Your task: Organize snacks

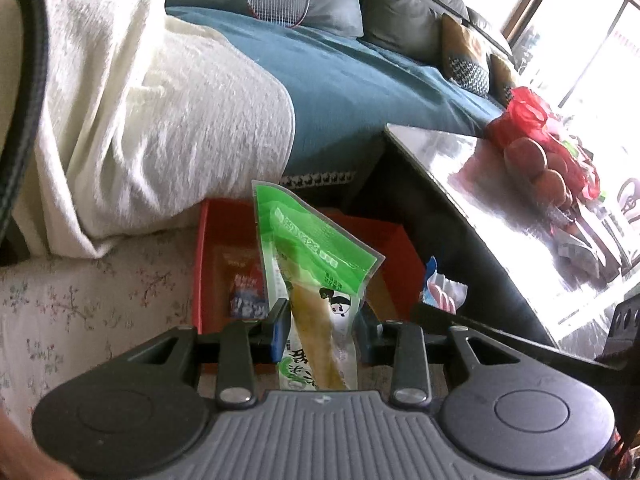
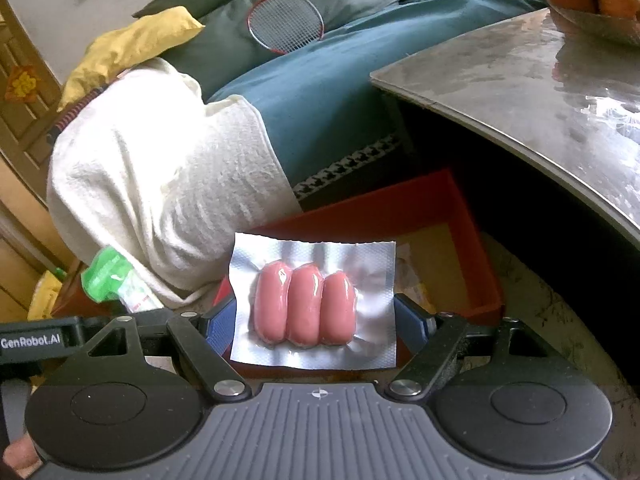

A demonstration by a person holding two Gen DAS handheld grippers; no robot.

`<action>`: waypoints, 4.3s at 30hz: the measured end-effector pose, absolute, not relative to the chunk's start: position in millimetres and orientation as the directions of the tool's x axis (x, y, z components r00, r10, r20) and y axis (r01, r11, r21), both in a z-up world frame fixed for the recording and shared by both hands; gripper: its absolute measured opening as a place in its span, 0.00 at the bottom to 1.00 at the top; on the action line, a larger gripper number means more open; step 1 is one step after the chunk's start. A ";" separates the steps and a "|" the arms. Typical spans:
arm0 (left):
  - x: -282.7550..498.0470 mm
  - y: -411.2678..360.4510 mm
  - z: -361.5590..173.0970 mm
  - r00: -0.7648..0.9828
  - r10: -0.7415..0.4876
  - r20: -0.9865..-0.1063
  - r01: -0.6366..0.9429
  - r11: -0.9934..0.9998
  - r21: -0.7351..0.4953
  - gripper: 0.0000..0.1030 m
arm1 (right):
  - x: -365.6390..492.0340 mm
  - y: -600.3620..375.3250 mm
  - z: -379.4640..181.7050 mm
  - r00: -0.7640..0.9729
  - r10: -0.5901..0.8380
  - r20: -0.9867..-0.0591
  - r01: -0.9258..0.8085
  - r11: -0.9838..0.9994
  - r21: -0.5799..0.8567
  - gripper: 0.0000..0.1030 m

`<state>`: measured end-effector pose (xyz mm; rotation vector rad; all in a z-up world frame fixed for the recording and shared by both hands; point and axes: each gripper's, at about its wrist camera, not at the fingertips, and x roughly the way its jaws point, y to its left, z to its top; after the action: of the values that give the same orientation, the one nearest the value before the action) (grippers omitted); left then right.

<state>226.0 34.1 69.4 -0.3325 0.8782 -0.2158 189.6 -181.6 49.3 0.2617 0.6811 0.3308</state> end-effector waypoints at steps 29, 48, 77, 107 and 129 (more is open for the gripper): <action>280.8 15.0 54.6 0.616 -0.288 -0.733 0.048 0.943 -0.330 0.28 | 246.8 -195.4 36.7 0.750 0.281 -0.599 -0.093 0.941 0.326 0.84; 274.5 9.3 54.9 0.615 -0.255 -0.746 0.054 0.958 -0.283 0.40 | 244.1 -194.9 36.5 0.754 0.274 -0.597 -0.093 0.944 0.316 0.89; 248.5 14.5 55.5 0.601 -0.238 -0.763 0.039 0.962 -0.269 0.46 | 228.2 -196.8 41.3 0.756 0.289 -0.587 -0.110 0.941 0.321 0.92; 166.0 62.2 -24.1 0.405 -0.118 -0.907 -0.166 0.966 -0.200 0.54 | 186.2 -154.4 6.7 0.579 0.330 -0.745 -0.269 0.941 0.208 0.95; 158.2 81.5 -34.6 0.383 -0.054 -0.922 -0.255 0.953 -0.162 0.60 | 136.7 -137.4 10.4 0.539 0.379 -0.752 -0.348 0.914 0.210 0.99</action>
<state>158.2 81.5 -34.6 -0.2984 1.1760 0.1307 136.7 -137.4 10.4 0.0369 0.9031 0.4322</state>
